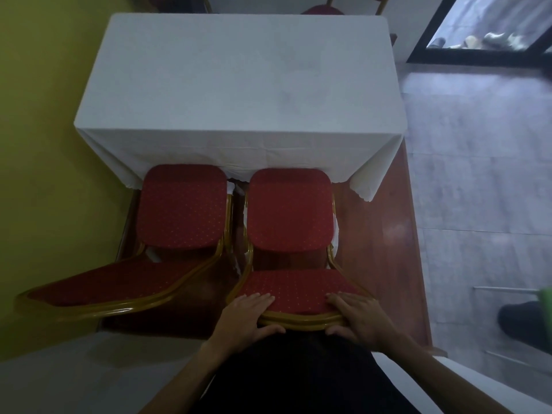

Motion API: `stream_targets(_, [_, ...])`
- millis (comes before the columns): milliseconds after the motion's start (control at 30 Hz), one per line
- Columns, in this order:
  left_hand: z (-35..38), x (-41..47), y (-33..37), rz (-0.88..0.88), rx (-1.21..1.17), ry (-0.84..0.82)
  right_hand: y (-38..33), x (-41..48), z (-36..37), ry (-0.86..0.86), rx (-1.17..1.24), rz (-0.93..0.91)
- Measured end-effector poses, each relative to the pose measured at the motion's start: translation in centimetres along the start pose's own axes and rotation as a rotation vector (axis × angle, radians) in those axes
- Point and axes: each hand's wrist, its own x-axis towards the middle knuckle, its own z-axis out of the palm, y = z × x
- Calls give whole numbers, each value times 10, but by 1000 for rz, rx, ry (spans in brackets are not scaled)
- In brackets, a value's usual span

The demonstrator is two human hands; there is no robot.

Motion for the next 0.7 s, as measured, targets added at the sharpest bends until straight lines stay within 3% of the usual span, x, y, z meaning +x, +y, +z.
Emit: stream_targets(700, [-18,-2,-11,6,11,-9,-9,10,11,70,-8,21])
